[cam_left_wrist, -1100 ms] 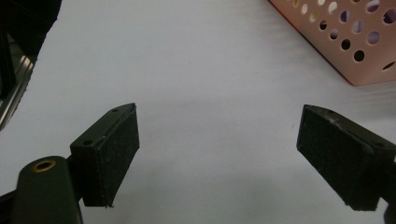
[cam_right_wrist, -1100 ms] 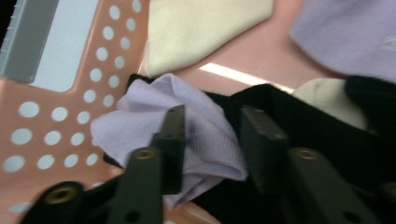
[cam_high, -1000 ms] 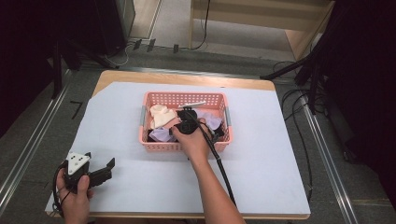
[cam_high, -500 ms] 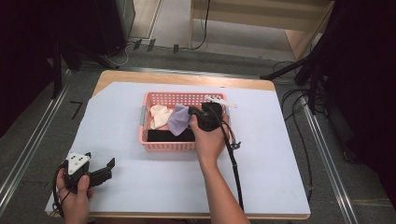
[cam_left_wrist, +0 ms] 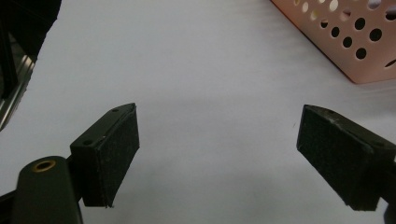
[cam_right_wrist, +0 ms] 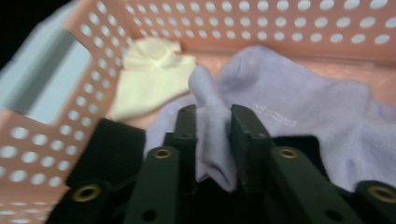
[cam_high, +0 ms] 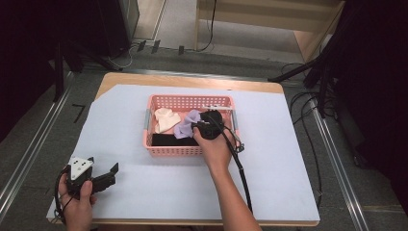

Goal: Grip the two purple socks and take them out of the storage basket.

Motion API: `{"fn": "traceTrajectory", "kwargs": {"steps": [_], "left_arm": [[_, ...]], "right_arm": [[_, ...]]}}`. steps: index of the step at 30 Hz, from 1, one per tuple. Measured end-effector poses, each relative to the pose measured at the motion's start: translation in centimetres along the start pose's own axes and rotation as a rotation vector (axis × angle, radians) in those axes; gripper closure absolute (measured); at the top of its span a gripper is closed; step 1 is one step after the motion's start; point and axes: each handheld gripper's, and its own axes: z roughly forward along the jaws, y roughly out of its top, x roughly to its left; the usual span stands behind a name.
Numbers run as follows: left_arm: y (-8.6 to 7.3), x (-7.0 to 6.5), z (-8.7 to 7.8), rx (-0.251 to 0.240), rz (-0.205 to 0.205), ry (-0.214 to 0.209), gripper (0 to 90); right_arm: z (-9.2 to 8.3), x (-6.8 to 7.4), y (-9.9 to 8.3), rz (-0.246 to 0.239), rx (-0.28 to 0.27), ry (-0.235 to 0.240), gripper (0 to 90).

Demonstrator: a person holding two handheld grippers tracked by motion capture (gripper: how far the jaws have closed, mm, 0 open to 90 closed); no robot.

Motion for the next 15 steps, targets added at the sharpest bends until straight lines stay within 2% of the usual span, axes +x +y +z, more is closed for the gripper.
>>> {"fn": "traceTrajectory", "kwargs": {"steps": [1, 2, 3, 4, 7, 9, 10, 11, 13, 15], "left_arm": [[0.0, 0.0, 0.0, 0.0, -0.002, 0.0, 14.3], [0.0, 0.0, 0.0, 0.0, -0.001, 0.0, 14.3], [0.0, 0.0, 0.0, 0.0, 0.0, 0.0, 14.3], [0.0, 0.0, 0.0, 0.0, 0.0, 0.0, 14.3], [0.0, 0.0, 0.0, 0.002, -0.002, -0.002, 14.3], [0.0, 0.0, 0.0, 0.001, -0.002, -0.003, 14.3], [0.0, 0.0, 0.0, 0.001, -0.002, -0.003, 14.3], [0.0, 0.0, 0.0, 0.002, -0.002, -0.003, 14.3], [0.0, 0.0, 0.0, 0.003, -0.003, -0.004, 14.3], [0.0, 0.0, 0.0, 0.002, -0.004, -0.004, 14.3]], "right_arm": [[0.1, 0.3, 0.1, -0.015, 0.007, -0.019, 63.9], [0.3, 0.7, 0.3, -0.038, 0.001, -0.028, 56.0], [0.7, 1.4, 0.5, -0.092, 0.015, -0.038, 52.4], [0.7, 1.4, 0.5, -0.092, 0.015, -0.038, 52.4], [1.7, 1.9, 0.5, -0.126, 0.036, -0.07, 43.1], [2.5, 2.1, 0.5, -0.127, 0.067, -0.076, 38.0], [3.5, 2.2, 0.2, -0.138, 0.107, -0.073, 33.5], [3.5, 2.2, 0.2, -0.138, 0.107, -0.073, 33.5], [4.3, 2.5, 0.0, -0.172, 0.17, -0.101, 31.2], [4.5, 2.7, 0.1, -0.179, 0.19, -0.106, 29.3]]}}
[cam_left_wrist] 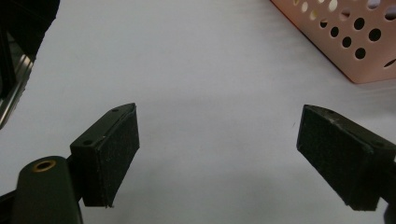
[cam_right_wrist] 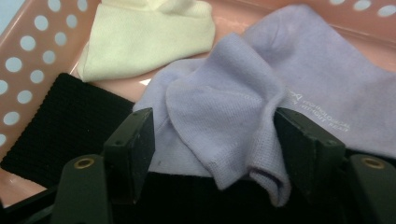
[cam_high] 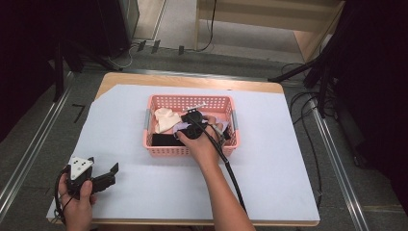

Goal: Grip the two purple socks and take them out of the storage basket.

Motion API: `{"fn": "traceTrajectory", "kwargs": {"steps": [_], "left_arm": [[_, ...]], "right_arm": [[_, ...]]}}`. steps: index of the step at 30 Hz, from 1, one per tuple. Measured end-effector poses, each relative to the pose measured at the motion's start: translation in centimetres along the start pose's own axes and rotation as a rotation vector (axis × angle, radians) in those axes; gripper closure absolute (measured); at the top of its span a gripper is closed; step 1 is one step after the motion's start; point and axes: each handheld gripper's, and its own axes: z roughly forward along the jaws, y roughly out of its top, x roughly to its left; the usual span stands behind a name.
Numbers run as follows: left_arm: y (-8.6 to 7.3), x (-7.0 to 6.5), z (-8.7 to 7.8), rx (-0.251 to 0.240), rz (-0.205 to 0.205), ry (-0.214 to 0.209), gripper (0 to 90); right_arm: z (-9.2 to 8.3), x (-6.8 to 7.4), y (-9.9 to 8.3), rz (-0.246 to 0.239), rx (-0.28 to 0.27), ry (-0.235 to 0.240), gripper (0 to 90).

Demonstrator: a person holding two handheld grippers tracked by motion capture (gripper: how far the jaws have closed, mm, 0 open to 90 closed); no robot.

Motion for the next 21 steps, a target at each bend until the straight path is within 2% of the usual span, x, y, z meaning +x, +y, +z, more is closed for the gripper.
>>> {"fn": "traceTrajectory", "kwargs": {"steps": [1, 2, 3, 4, 5, 6, 8, 9, 11, 13, 14, 15, 16, 17, 18, 21], "left_arm": [[0.0, 0.0, 0.0, 0.001, 0.0, 0.0, 14.3], [0.0, 0.0, 0.0, -0.001, -0.002, 0.0, 14.3], [0.0, 0.0, 0.0, 0.001, 0.0, 0.0, 14.3], [0.0, 0.0, 0.0, 0.002, 0.001, 0.0, 14.3], [0.0, 0.0, 0.0, 0.003, 0.0, -0.001, 14.3], [0.0, 0.0, 0.0, 0.003, 0.0, -0.001, 14.3], [0.0, 0.0, 0.0, 0.001, -0.002, -0.001, 14.3], [0.0, 0.0, 0.0, 0.002, -0.002, -0.002, 14.3], [0.0, 0.0, 0.0, 0.004, -0.002, -0.002, 14.3], [0.0, 0.0, 0.0, 0.006, -0.001, -0.003, 14.3], [0.0, 0.0, 0.1, 0.006, 0.0, -0.005, 14.3], [0.0, 0.0, 0.1, 0.006, -0.001, -0.004, 14.3], [0.0, 0.0, 0.1, 0.006, -0.001, -0.004, 14.3], [0.0, 0.0, 0.1, 0.006, -0.001, -0.003, 14.3], [0.0, 0.0, 0.1, 0.006, 0.0, -0.004, 14.3], [0.0, 0.0, 0.1, 0.007, 0.0, -0.003, 14.3]], "right_arm": [[0.0, 0.0, 0.0, 0.0, 0.0, 0.0, 29.3], [0.1, 0.1, 0.1, 0.005, 0.022, -0.007, 29.0], [0.4, 0.1, 0.2, 0.008, 0.073, -0.021, 32.4], [0.5, 0.1, 0.2, 0.004, 0.089, -0.035, 37.1], [0.5, 0.1, 0.2, -0.003, 0.093, -0.051, 42.6], [0.5, 0.1, 0.2, -0.003, 0.093, -0.051, 42.6], [0.4, 0.1, 0.1, -0.011, 0.085, -0.085, 53.7], [0.3, 0.1, 0.0, -0.015, 0.078, -0.082, 57.6], [0.2, 0.1, -0.2, -0.033, 0.045, -0.075, 68.5], [-0.1, -0.1, -0.4, -0.037, 0.015, -0.074, 73.3], [-0.3, -0.2, -0.5, -0.026, -0.01, -0.072, 74.0], [-0.8, -0.4, -0.6, -0.006, -0.063, -0.061, 74.4], [-0.8, -0.4, -0.6, -0.006, -0.063, -0.061, 74.4], [-1.0, -0.5, -0.6, 0.003, -0.092, -0.047, 74.4], [-1.6, -0.8, -0.7, 0.024, -0.145, -0.023, 74.3], [-1.9, -1.0, -0.8, 0.036, -0.18, -0.001, 74.0]]}}
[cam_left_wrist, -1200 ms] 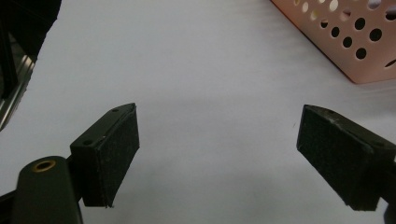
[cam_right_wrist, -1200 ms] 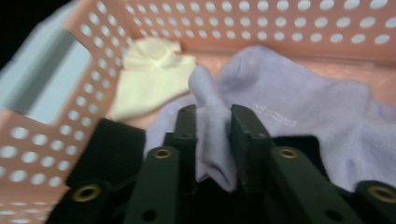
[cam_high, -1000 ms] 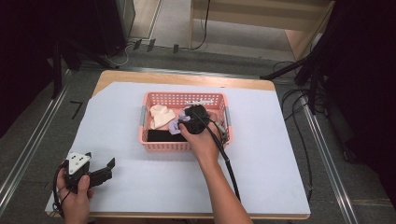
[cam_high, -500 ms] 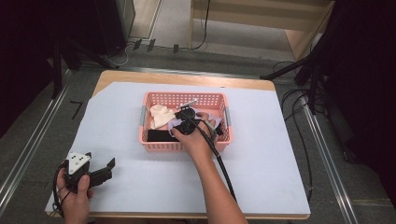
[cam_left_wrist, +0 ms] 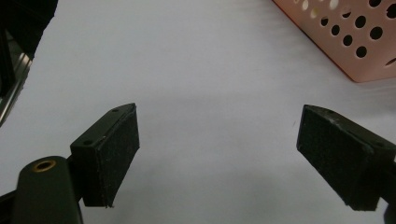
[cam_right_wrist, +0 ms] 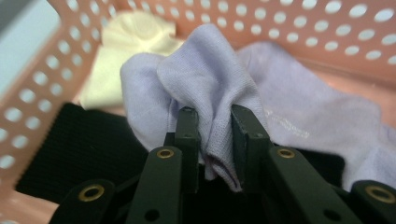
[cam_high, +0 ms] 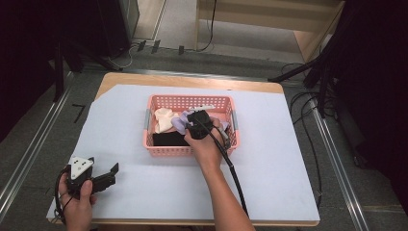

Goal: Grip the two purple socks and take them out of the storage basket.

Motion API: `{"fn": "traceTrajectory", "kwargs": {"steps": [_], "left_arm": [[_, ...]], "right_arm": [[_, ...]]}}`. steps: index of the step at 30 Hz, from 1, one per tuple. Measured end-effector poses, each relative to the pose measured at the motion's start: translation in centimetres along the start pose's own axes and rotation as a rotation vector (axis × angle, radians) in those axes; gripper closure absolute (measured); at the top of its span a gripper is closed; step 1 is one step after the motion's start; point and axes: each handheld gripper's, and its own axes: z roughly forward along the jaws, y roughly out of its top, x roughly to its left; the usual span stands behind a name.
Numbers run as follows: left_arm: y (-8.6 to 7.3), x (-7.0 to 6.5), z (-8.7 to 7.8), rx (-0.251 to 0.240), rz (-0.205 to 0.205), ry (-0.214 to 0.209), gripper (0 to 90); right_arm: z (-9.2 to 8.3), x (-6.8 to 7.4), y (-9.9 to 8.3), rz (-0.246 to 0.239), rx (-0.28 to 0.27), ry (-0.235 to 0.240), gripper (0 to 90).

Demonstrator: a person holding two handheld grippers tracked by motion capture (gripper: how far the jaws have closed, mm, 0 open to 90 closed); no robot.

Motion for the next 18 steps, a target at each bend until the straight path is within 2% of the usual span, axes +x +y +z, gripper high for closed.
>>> {"fn": "traceTrajectory", "kwargs": {"steps": [3, 8, 13, 14, 15, 16, 18], "left_arm": [[0.0, 0.0, 0.0, 0.002, 0.002, 0.002, 14.3], [0.0, 0.0, 0.0, 0.0, 0.002, 0.001, 14.3], [0.0, 0.0, 0.0, 0.002, 0.004, 0.001, 14.3], [0.0, 0.0, 0.0, 0.001, 0.003, 0.001, 14.3], [0.0, -0.1, 0.0, 0.002, 0.002, 0.001, 14.3], [0.0, -0.1, 0.0, 0.002, 0.002, 0.001, 14.3], [0.0, -0.1, 0.0, 0.004, 0.004, 0.002, 14.3]], "right_arm": [[-0.8, -0.2, -0.1, 0.006, -0.08, 0.039, 74.0], [-1.2, -0.4, -0.2, 0.013, -0.118, 0.06, 73.0], [-1.8, -0.4, -0.1, 0.038, -0.148, 0.106, 71.1], [-2.2, -0.3, 0.1, 0.066, -0.165, 0.162, 70.9], [-2.5, 0.0, 0.2, 0.07, -0.171, 0.182, 70.8], [-2.5, 0.0, 0.2, 0.07, -0.171, 0.182, 70.8], [-2.9, 0.9, 0.7, 0.04, -0.181, 0.215, 70.0]]}}
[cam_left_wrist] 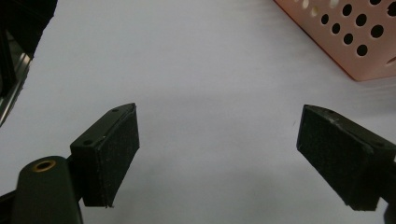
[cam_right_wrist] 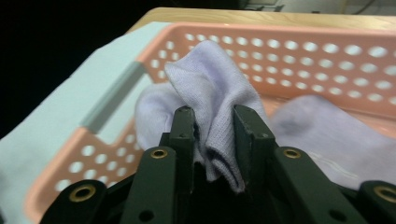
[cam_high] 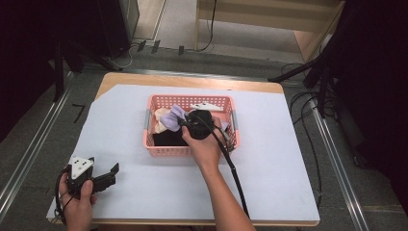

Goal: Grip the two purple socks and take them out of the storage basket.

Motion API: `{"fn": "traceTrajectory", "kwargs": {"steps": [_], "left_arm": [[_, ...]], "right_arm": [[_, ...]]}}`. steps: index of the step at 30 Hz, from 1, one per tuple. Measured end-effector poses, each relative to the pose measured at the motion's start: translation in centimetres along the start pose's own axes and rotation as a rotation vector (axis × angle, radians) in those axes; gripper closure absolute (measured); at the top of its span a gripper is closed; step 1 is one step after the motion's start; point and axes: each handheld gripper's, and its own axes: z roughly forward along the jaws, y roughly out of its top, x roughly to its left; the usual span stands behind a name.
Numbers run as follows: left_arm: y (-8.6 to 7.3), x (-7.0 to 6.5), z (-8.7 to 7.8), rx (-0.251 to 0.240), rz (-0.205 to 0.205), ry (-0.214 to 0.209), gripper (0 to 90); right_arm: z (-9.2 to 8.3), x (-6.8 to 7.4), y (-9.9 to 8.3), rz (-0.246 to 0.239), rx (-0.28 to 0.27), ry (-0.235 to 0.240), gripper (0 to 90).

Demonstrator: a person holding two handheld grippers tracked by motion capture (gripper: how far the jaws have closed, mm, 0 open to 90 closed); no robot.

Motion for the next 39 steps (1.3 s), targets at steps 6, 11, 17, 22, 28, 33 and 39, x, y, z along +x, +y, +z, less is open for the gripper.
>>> {"fn": "traceTrajectory", "kwargs": {"steps": [6, 11, 17, 22, 28, 33, 39], "left_arm": [[0.0, 0.0, 0.0, -0.003, -0.003, -0.002, 14.3], [0.0, 0.1, 0.0, -0.001, -0.001, -0.003, 14.3], [0.0, 0.1, 0.0, -0.001, -0.001, -0.003, 14.3], [0.0, 0.0, 0.0, -0.002, 0.0, -0.001, 14.3], [0.0, 0.0, 0.0, -0.002, -0.001, 0.0, 14.3], [0.0, 0.0, 0.0, -0.003, -0.001, -0.001, 14.3], [0.0, 0.0, 0.0, -0.005, -0.002, -0.002, 14.3]], "right_arm": [[-0.3, 1.0, 0.5, -0.021, -0.024, 0.015, 73.8], [-0.7, 1.1, 0.7, -0.056, -0.027, -0.016, 79.0], [-1.6, 0.8, 0.9, -0.061, -0.089, -0.037, 80.3], [-2.3, 0.4, 1.0, -0.075, -0.143, -0.037, 81.1], [-3.3, -1.0, 1.0, -0.1, -0.225, -0.077, 81.4], [-4.8, -2.8, 0.8, -0.095, -0.279, -0.144, 81.4], [-6.1, -4.7, 0.5, -0.071, -0.323, -0.203, 81.3]]}}
